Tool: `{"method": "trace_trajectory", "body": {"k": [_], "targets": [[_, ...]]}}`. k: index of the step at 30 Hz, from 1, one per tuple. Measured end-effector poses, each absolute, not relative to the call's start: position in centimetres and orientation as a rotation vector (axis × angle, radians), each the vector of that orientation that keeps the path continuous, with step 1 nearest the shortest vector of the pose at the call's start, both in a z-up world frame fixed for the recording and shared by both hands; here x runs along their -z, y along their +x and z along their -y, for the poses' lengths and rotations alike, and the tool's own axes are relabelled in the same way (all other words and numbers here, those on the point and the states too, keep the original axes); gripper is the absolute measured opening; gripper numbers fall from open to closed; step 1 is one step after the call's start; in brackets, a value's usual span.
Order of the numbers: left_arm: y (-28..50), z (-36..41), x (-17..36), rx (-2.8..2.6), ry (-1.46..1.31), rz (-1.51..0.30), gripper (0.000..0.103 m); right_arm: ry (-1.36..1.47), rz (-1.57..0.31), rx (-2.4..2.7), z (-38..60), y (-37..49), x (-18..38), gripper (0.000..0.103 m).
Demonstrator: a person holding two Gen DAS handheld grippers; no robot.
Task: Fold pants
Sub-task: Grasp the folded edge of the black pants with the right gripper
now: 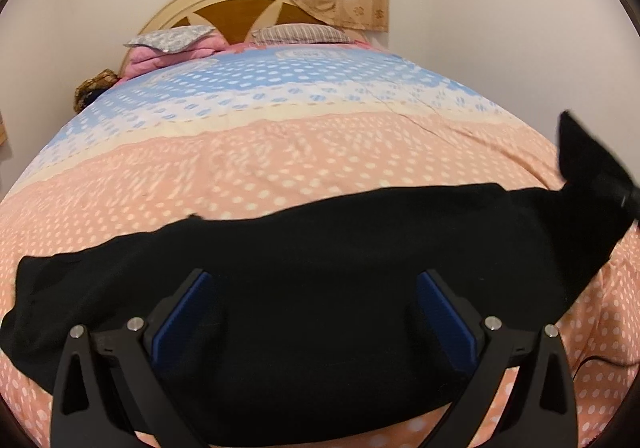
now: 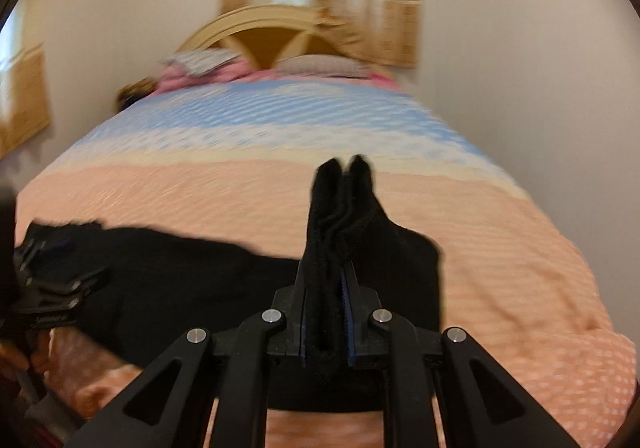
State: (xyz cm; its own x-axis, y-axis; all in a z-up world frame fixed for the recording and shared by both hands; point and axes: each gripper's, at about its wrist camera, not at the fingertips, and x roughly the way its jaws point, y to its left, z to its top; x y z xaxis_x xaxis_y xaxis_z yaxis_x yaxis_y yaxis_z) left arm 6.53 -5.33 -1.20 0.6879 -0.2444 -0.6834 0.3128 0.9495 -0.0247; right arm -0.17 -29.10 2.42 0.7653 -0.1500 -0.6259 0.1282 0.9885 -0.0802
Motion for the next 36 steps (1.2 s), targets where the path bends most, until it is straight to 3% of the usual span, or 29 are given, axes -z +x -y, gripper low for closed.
{"method": "trace_trajectory", "body": {"k": [14,20,21,23,24,25,27,30,32,34,36], "targets": [[7.9,2.2,2.7,0.246,0.050,-0.782,0.103,-0.281,-0.716,0.056,15.1,2.4,6.1,0.014],[7.9,1.9,3.0,0.238,0.055,-0.788,0.103,-0.337,-0.672,0.078,13.2,1.8,7.0,0.022],[8.0,1.8,3.0,0.235,0.055,-0.789,0.103,-0.340,-0.669,0.064,12.9,1.6,7.0,0.025],[8.2,1.5,3.0,0.230,0.055,-0.789,0.103,-0.283,-0.670,-0.006,13.1,1.5,6.5,0.041],[8.2,1.4,2.9,0.227,0.056,-0.787,0.103,-0.229,-0.674,-0.065,13.3,1.4,6.1,0.063],[8.2,1.4,2.9,0.225,0.057,-0.786,0.103,-0.172,-0.671,-0.134,13.5,1.1,5.7,0.074],[8.2,0.6,2.3,0.239,-0.006,-0.770,0.103,-0.074,-0.629,-0.239,14.3,0.2,4.1,0.075],[8.4,0.0,1.6,0.232,-0.047,-0.773,0.103,0.008,-0.598,-0.260,16.4,-0.4,2.4,0.075],[8.4,0.5,1.4,0.224,-0.007,-0.762,0.103,0.092,-0.594,-0.195,19.3,-0.5,1.5,0.069],[8.3,1.2,1.2,0.225,0.020,-0.742,0.103,0.163,-0.633,-0.153,22.0,-0.4,1.5,0.030],[8.2,2.3,1.0,0.253,0.028,-0.733,0.103,0.170,-0.698,-0.062,23.8,-0.2,2.4,0.015]]}}
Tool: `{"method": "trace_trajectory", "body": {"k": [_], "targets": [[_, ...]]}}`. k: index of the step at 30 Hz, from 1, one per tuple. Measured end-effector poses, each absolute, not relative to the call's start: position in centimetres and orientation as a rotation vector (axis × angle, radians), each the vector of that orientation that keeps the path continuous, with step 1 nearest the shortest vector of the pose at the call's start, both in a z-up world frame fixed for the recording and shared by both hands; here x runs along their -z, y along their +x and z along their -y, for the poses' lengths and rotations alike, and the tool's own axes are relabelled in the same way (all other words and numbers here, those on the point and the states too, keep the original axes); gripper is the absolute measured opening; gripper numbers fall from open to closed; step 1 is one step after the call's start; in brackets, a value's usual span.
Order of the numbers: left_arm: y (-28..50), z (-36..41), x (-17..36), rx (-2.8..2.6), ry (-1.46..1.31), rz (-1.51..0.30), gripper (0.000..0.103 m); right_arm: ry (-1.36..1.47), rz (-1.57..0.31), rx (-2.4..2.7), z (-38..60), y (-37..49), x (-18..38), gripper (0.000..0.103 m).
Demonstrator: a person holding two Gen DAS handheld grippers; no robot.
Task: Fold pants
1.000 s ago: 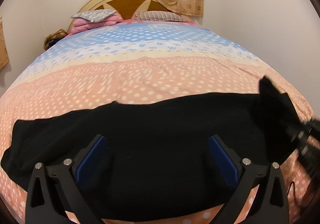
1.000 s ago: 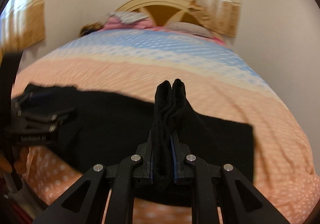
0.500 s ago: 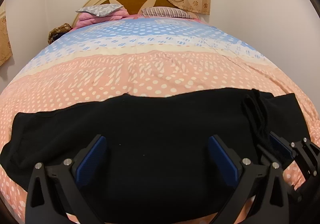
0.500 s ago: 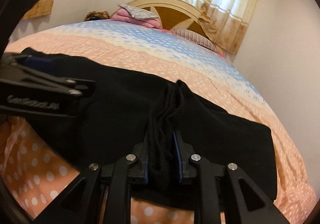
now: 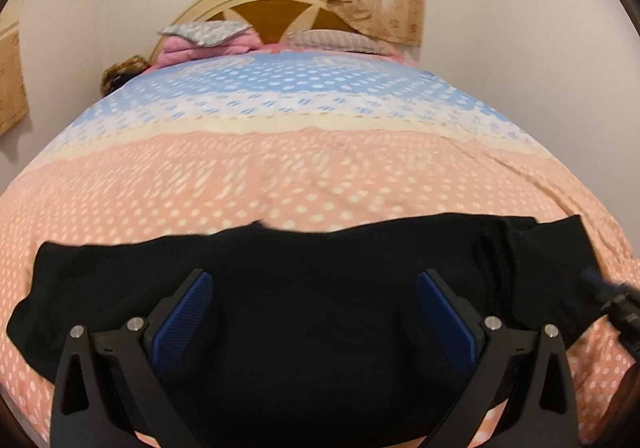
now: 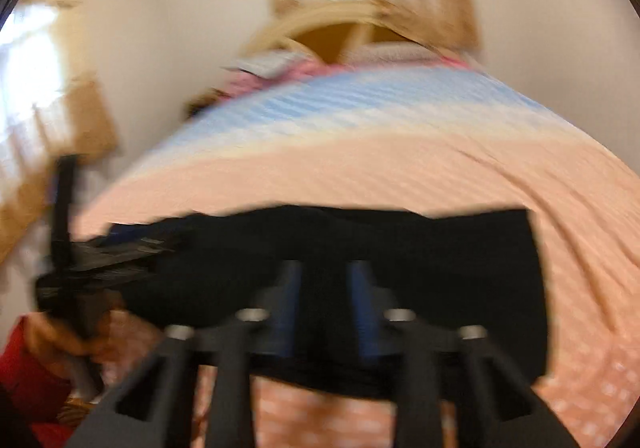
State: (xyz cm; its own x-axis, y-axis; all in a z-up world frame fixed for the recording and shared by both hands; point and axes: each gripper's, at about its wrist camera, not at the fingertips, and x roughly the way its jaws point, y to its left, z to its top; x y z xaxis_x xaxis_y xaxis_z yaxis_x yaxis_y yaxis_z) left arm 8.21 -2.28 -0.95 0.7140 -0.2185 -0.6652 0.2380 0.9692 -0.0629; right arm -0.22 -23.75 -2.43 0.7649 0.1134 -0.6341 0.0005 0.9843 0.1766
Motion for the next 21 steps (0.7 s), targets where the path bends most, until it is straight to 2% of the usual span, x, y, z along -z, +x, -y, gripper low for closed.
{"method": "trace_trajectory", "body": {"k": [4,8,16,21], "targets": [[7.8,6.1,-0.3,0.349,0.078,-0.693,0.103,0.199,-0.838,-0.156,22.3,0.2,6.1,0.015],[7.3,10.4,-1.5,0.433,0.160,-0.653,0.103,0.131,-0.807,-0.184,20.2,-0.3,5.9,0.019],[7.4,13.7,1.0,0.440,0.195,-0.711,0.103,0.281,-0.648,0.034,31.7,-0.5,0.7,0.019],[7.7,14.2,3.4,0.372,0.268,-0.730,0.103,0.343,-0.778,0.051,35.4,5.1,4.2,0.019]]}}
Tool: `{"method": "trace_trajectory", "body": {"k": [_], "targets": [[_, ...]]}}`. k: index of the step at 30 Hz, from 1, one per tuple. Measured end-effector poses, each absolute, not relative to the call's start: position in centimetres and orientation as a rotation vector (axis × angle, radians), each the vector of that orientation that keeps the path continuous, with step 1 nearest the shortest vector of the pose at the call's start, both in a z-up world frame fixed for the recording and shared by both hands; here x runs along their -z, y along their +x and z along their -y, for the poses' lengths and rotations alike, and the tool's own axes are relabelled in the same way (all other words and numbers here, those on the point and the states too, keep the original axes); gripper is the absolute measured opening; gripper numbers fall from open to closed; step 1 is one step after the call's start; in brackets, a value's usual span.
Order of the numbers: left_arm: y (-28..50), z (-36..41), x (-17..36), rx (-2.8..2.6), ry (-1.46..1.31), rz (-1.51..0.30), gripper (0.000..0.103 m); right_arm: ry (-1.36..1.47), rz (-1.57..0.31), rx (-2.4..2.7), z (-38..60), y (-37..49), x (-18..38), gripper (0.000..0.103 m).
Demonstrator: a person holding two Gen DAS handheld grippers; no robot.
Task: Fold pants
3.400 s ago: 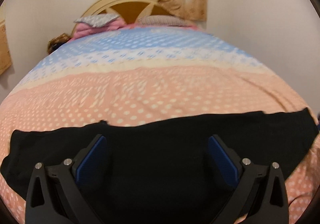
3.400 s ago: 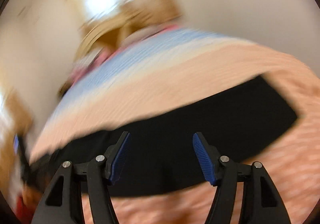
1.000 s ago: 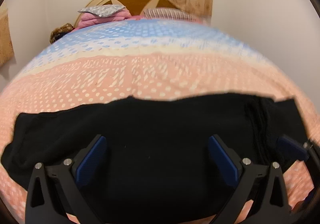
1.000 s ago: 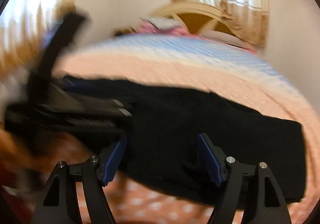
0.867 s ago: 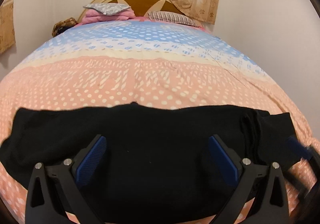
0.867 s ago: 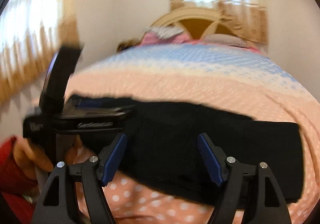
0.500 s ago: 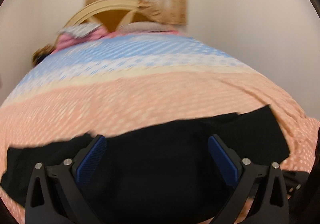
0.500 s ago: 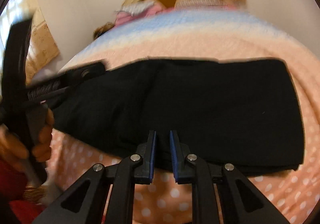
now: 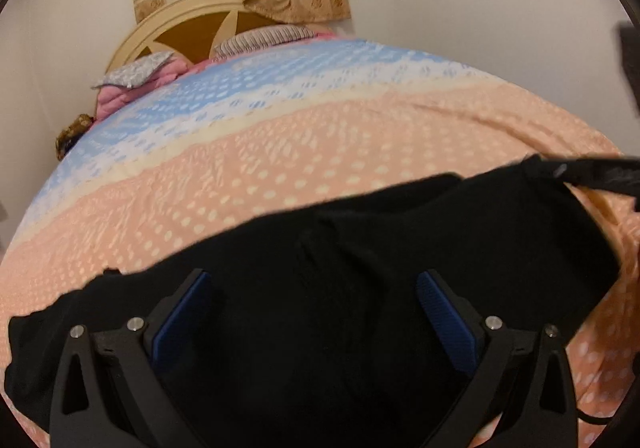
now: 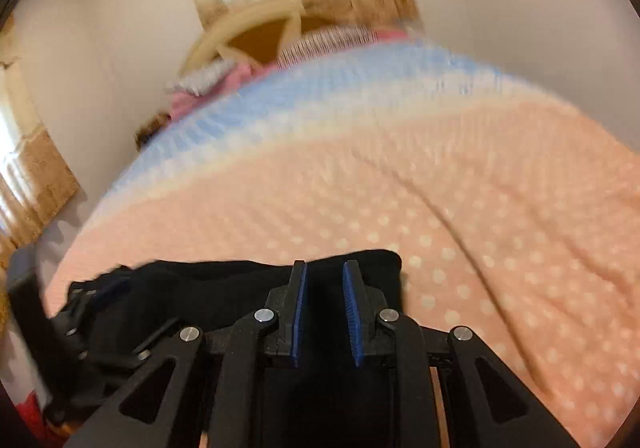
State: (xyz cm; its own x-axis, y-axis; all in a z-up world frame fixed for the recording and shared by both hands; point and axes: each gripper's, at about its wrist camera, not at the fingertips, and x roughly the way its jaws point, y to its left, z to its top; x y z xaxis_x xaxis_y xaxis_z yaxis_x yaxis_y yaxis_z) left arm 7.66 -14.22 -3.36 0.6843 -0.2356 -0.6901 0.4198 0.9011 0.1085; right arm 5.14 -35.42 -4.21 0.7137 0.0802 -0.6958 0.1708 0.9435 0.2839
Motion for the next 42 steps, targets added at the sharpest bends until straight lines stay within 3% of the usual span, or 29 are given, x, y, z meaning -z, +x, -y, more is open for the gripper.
{"method": "trace_trajectory", "body": {"k": [1,5,12,18,22,27,32,38,40,42], "targets": [[8.0,13.9,3.6,0.365,0.251,-0.753,0.103,0.369,-0.829,0.056,36.1,6.3,5.5,0.019],[8.6,12.9,3.8,0.395,0.161,-0.810,0.103,0.524,-0.742,0.006,38.3,6.2,7.7,0.019],[6.7,8.5,0.8,0.398,0.188,-0.732,0.103,0.547,-0.658,-0.003,38.3,5.3,6.1,0.019],[6.7,-5.0,-0.5,0.090,0.132,-0.671,0.103,0.317,-0.511,0.060,34.8,2.2,2.2,0.019],[7.4,-15.2,0.0,-0.194,0.040,-0.679,0.103,0.357,-0.537,-0.011,30.9,1.5,1.8,0.019],[7.4,-22.4,1.1,-0.310,-0.158,-0.694,0.103,0.294,-0.566,-0.145,22.6,1.8,1.8,0.019],[7.7,-22.8,4.0,-0.278,-0.214,-0.768,0.103,0.154,-0.627,-0.270,15.3,2.4,3.5,0.019],[7.2,-21.9,6.3,-0.243,-0.317,-0.829,0.103,0.174,-0.773,-0.279,14.0,3.3,7.2,0.020],[6.8,-21.6,6.0,-0.239,-0.313,-0.829,0.099,0.192,-0.750,-0.284,14.4,3.1,7.4,0.020],[6.8,-21.6,5.7,-0.227,-0.331,-0.817,0.078,0.180,-0.752,-0.285,14.1,3.3,7.4,0.020]]}}
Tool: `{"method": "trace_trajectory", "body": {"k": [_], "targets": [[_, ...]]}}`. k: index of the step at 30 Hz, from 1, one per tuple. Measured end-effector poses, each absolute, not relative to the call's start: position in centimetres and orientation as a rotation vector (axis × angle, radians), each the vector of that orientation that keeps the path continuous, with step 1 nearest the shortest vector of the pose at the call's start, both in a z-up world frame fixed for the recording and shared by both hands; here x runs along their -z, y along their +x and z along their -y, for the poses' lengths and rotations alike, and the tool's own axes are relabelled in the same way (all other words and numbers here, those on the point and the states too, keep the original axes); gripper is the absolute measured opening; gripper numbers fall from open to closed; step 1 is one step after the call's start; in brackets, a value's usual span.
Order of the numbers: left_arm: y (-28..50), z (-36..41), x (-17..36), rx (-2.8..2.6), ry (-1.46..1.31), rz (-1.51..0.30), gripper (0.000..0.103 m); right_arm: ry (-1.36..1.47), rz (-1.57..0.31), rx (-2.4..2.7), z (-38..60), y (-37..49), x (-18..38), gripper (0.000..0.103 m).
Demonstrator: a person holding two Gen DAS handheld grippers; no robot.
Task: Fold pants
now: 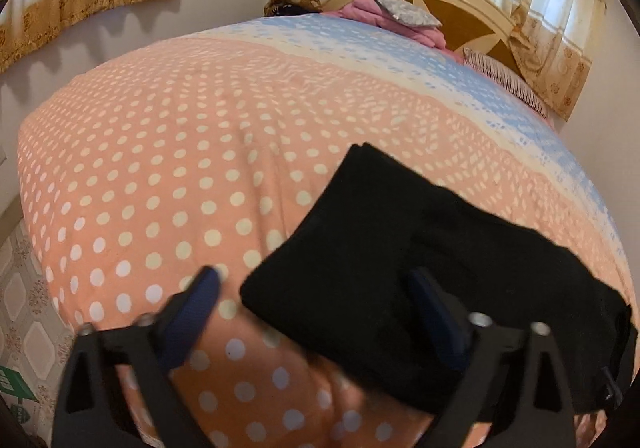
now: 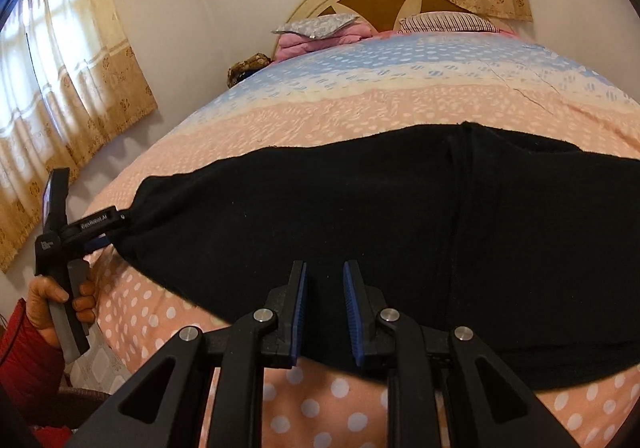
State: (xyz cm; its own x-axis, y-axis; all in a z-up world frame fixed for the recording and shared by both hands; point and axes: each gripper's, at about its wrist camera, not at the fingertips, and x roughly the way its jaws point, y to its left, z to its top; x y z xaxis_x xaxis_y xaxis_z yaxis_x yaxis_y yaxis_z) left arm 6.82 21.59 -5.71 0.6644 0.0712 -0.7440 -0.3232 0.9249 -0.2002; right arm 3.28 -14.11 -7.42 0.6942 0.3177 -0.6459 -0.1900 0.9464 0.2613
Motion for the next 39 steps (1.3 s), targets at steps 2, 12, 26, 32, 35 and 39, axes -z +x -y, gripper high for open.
{"method": "trace_trajectory", "body": {"k": [2,12,26,32,35,39], "targets": [[6.5,-21.5,5.4,-0.195,-0.344,-0.812,0.059,0.187,-0.744,-0.288,14.2,3.2,7.5,0.021],[7.1,-19.3,3.8,-0.166,-0.316,-0.769,0.023,0.211,-0.742,-0.307,14.3,3.1,7.5,0.023],[6.6,-1.9,-8.1,0.291,-0.021,-0.441,0.023,0.376,-0.583,-0.129,25.8,1.2,0.5,0.031],[5.4,8.2,-6.4,0.558,0.062,-0.472,0.023,0.504,-0.604,-0.048,32.1,0.4,1.7,0.031],[4.6,11.7,-2.7,0.606,0.115,-0.525,0.023,0.605,-0.586,-0.070,33.8,-0.3,3.2,0.031],[3.9,14.2,1.7,0.612,0.274,-0.572,0.031,0.681,-0.623,-0.102,34.5,-0.1,4.9,0.031]]}}
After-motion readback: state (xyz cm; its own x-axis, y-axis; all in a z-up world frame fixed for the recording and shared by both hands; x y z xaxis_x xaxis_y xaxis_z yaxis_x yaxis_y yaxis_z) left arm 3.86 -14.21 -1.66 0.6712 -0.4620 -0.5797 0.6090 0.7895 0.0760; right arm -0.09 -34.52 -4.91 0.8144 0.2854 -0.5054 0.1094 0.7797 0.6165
